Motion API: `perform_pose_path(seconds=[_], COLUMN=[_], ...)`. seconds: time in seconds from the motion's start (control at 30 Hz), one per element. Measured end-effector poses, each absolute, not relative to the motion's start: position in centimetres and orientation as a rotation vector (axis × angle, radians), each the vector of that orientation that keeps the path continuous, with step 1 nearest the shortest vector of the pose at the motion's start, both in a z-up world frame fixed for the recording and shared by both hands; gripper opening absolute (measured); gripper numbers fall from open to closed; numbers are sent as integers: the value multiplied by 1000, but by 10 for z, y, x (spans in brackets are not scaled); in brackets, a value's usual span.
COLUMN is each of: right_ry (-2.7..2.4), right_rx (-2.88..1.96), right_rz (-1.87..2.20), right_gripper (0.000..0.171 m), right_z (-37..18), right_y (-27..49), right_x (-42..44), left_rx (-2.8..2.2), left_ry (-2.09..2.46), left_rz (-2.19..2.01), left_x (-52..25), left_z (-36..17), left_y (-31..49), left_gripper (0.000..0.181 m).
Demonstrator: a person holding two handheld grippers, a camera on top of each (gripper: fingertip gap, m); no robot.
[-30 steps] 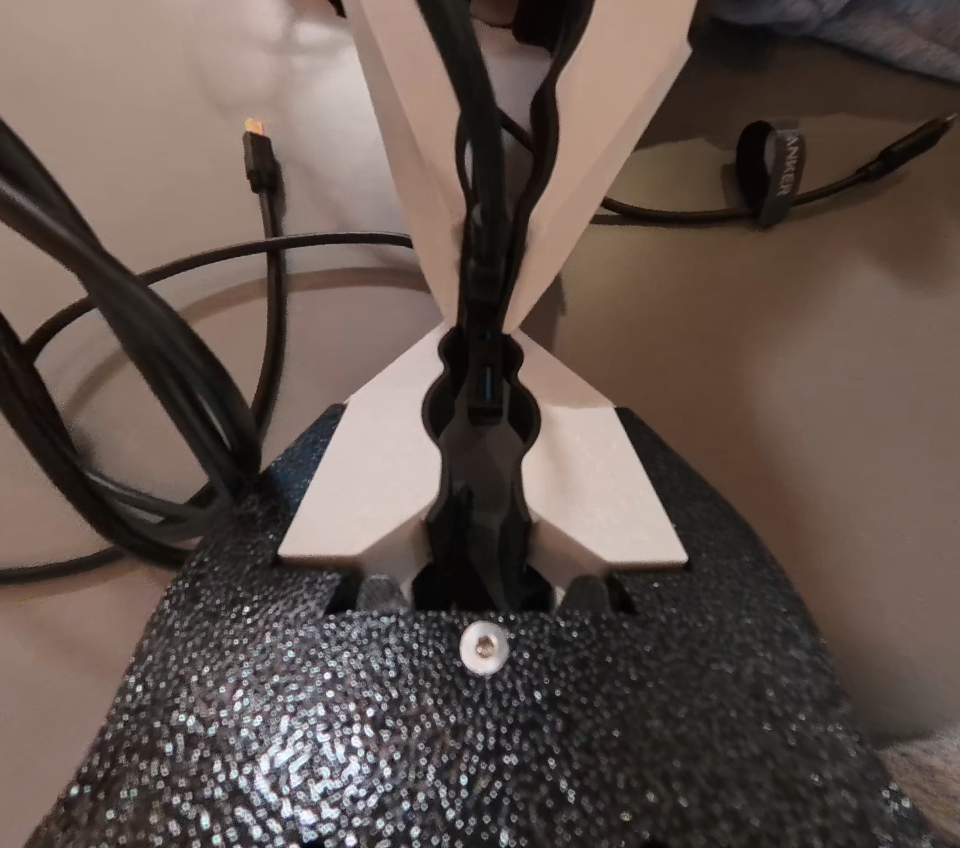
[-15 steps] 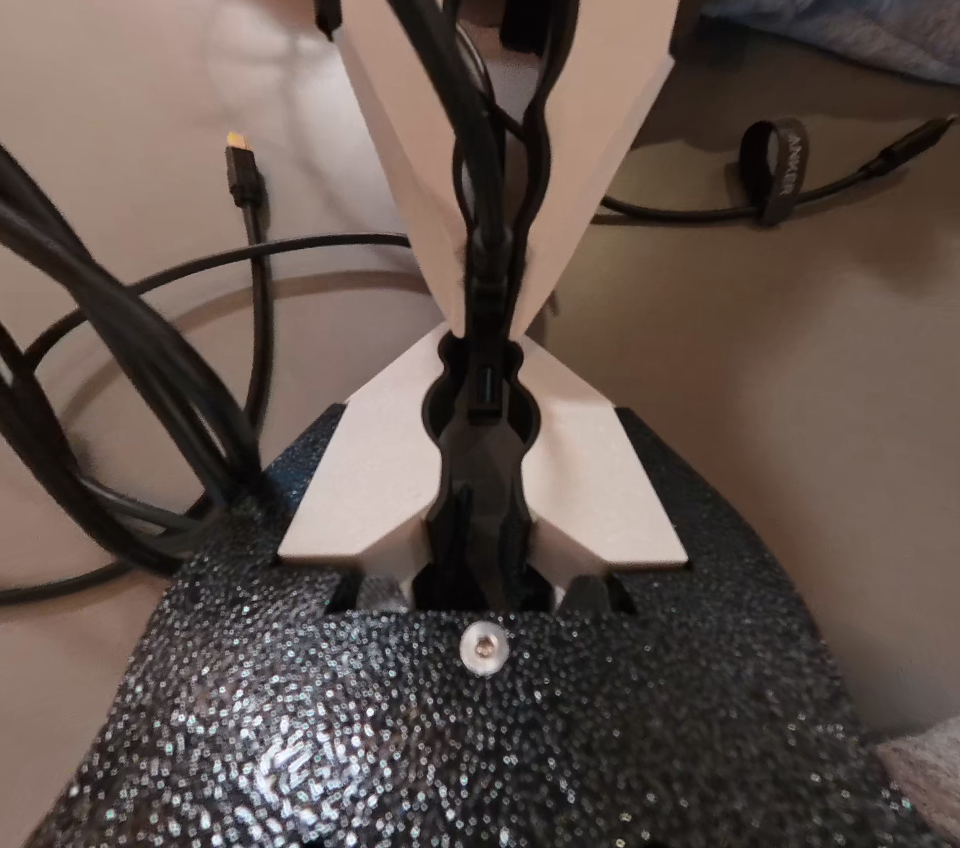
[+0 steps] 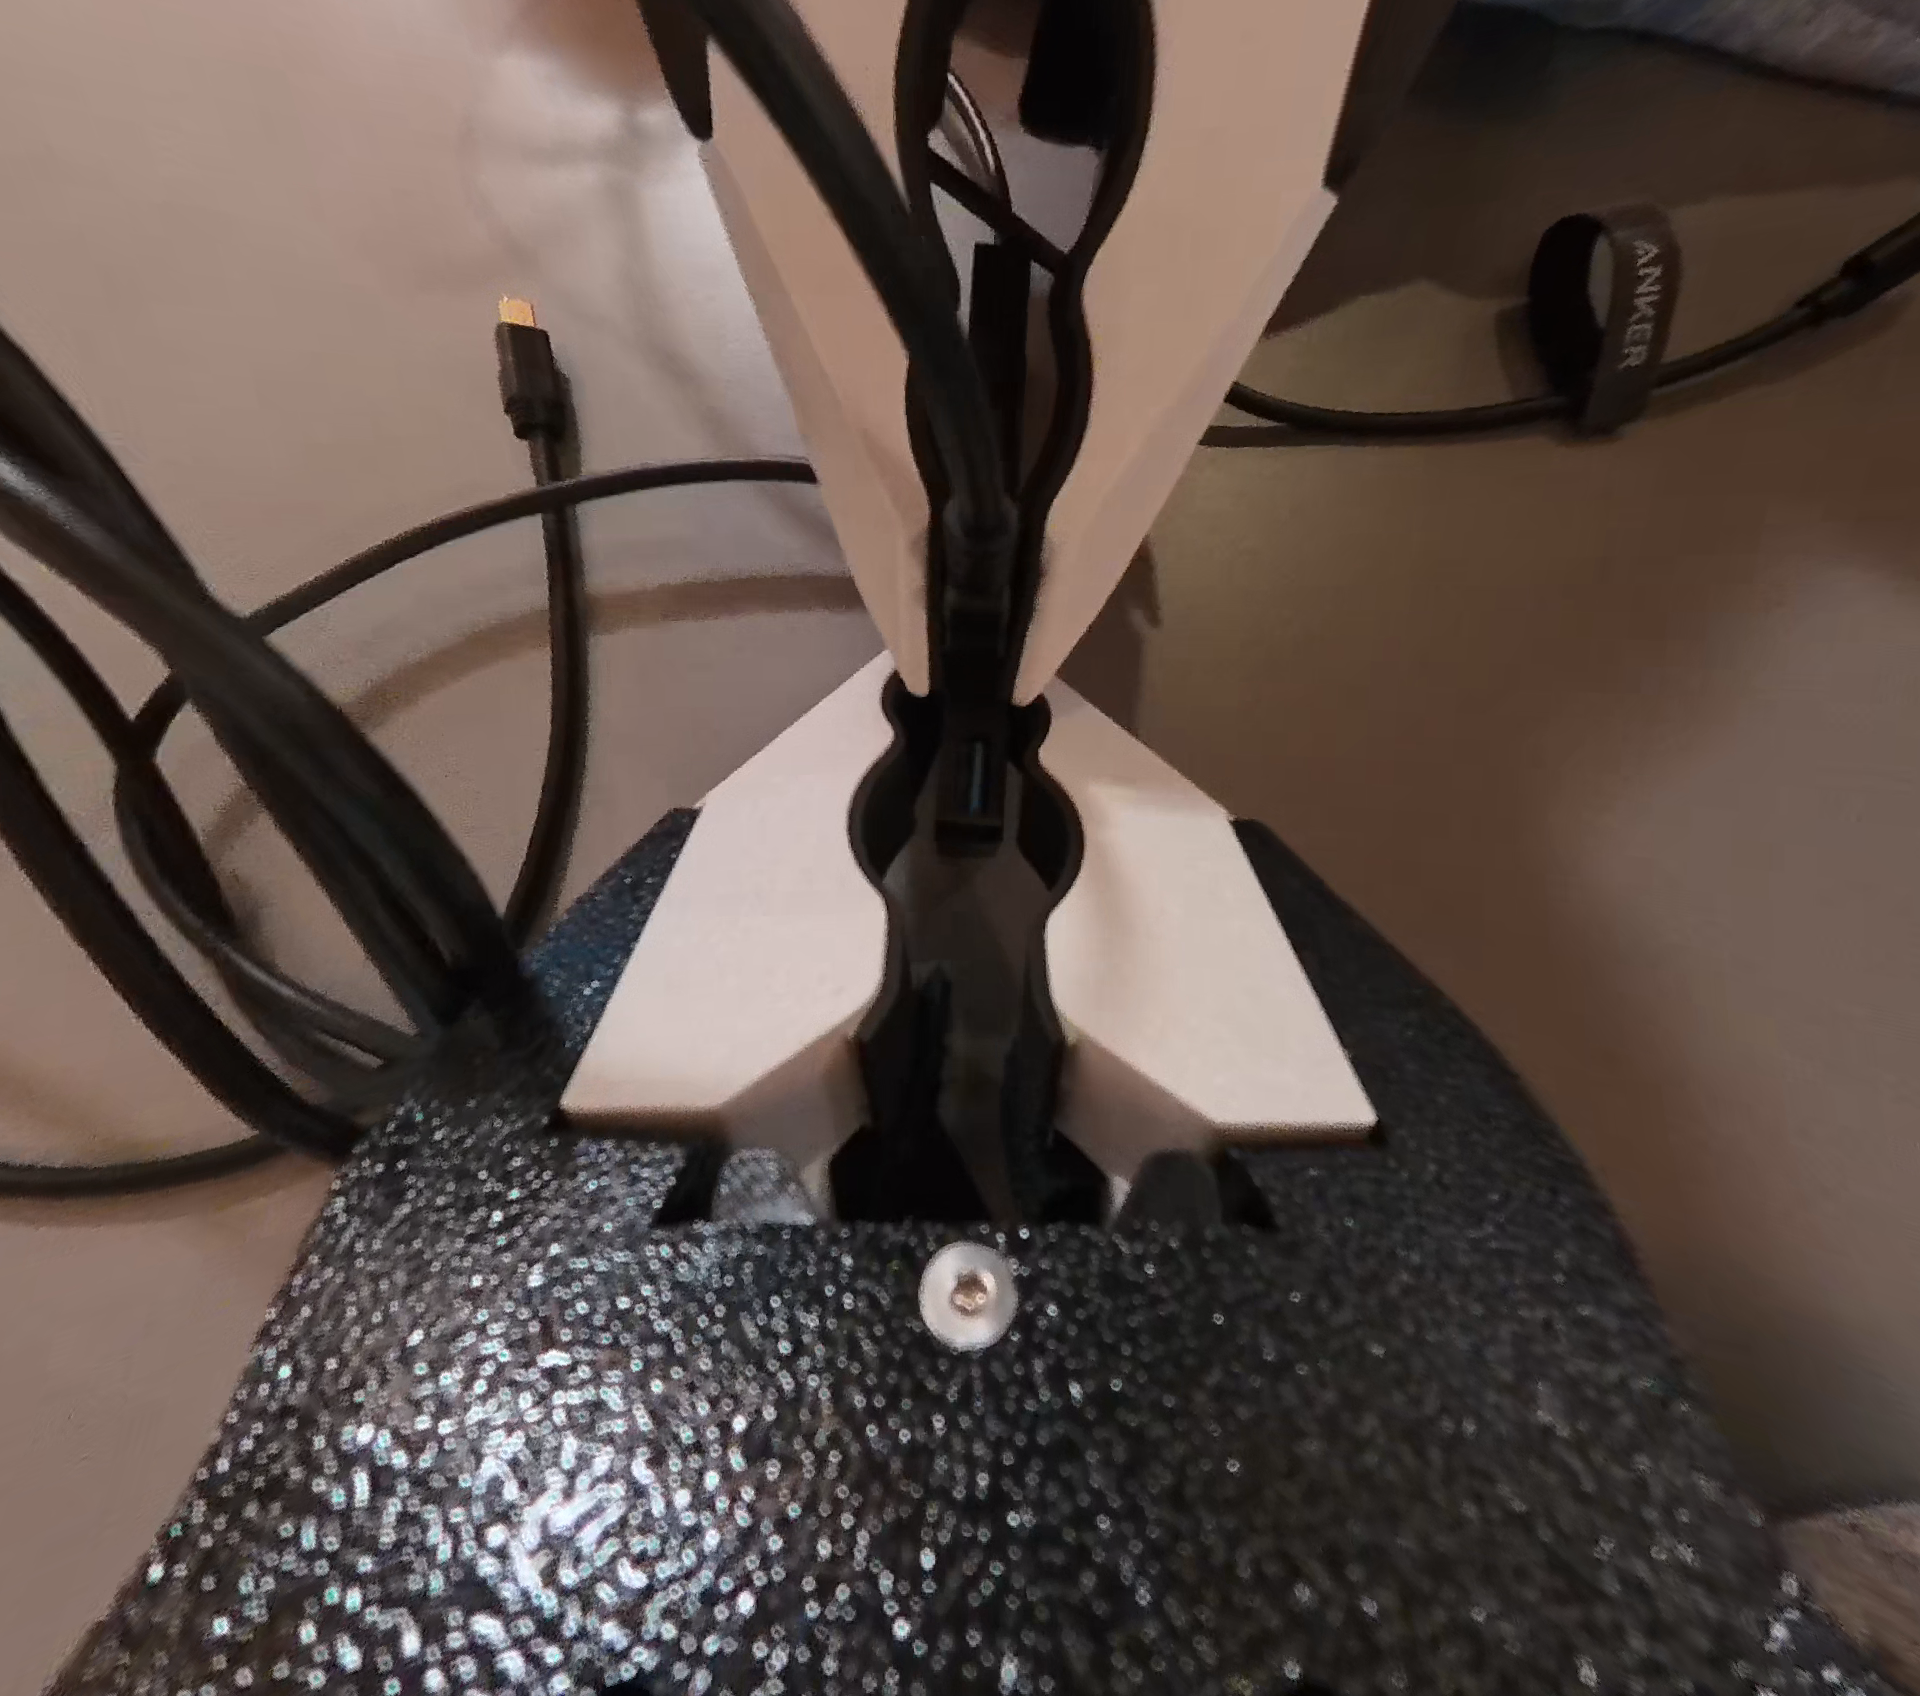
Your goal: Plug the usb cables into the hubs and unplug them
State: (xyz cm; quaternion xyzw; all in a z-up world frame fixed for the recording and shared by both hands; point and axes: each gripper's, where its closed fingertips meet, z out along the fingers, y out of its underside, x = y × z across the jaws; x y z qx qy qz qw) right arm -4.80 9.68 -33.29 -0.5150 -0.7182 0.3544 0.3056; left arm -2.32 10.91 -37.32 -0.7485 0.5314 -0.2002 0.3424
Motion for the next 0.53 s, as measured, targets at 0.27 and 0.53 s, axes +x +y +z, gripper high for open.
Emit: perform_pose_path(seconds=[0.27, 0.53], right_ry=[-1813, -1540], right_rx=[-1337, -1125], right_rz=[988, 755], right_gripper=[8, 37], right_z=[-327, -271], right_y=[100, 129], right_x=[-48, -22], left_rx=[-1908, -1818], left_ry=[1309, 772], left_rz=[-592, -331], left_x=[-20, -75], left_z=[-366, -310], left_y=[113, 170], left_gripper=[13, 13])
